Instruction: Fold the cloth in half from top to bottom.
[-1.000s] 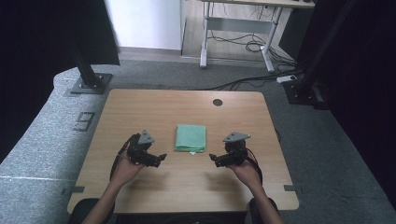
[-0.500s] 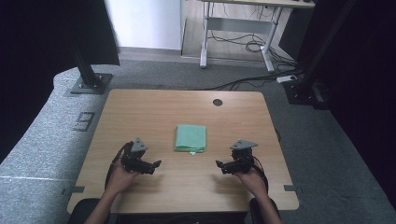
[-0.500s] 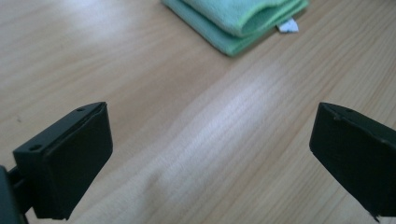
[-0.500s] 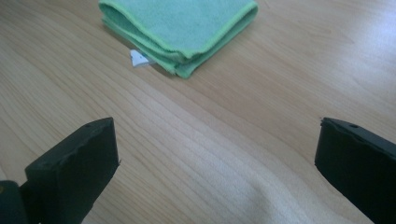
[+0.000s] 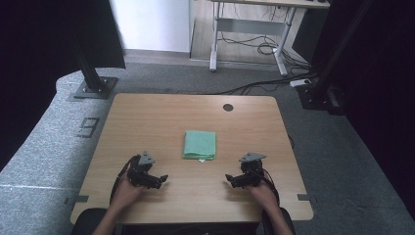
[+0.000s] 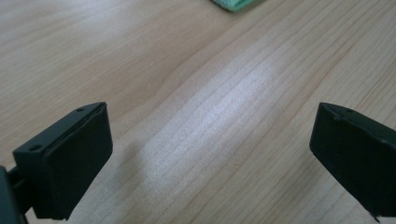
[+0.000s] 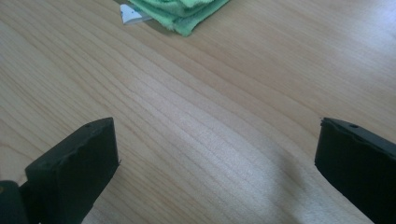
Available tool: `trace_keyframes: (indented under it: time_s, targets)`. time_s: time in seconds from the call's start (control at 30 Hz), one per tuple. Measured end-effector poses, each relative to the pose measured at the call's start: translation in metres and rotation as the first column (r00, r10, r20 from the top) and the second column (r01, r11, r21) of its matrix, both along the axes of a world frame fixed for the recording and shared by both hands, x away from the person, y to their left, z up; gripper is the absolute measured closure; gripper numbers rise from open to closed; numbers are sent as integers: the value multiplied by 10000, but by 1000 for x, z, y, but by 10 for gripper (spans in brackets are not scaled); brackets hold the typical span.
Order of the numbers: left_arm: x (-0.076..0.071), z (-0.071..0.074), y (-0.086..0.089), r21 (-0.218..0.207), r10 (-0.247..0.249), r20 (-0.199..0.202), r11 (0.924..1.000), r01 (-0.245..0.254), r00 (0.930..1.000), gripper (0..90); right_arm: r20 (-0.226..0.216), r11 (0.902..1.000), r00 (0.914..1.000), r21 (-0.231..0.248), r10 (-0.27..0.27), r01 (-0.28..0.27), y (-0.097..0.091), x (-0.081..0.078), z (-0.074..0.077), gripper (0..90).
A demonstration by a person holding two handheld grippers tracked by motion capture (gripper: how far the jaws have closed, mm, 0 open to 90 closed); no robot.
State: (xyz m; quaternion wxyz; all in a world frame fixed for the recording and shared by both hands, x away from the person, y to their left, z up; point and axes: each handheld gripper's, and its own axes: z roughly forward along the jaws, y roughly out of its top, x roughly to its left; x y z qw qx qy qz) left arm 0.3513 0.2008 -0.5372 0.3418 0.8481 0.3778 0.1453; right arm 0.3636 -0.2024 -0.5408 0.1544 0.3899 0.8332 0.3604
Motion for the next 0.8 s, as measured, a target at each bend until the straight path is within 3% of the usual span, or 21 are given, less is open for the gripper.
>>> trace_keyframes:
  time_s: [0.17,0.27,0.5,0.8]
  targets:
    - [1,-6,-2,157,-12,-175,9999,15,9998,0,-200,9999,9998,-86,68,-70,3,0,-8,0]
    - [1,-11,-3,341,5,-242,9994,4,9997,0,-276,9988,9996,-472,117,-130,6,0,-12,0]
    - [3,-12,-3,315,94,-271,9995,-85,9996,0,58,9996,9998,-199,-190,191,11,-2,-16,0]
    - [3,-12,-4,366,190,-284,9992,-179,9994,0,56,9996,9998,-196,-212,213,11,-2,-16,0]
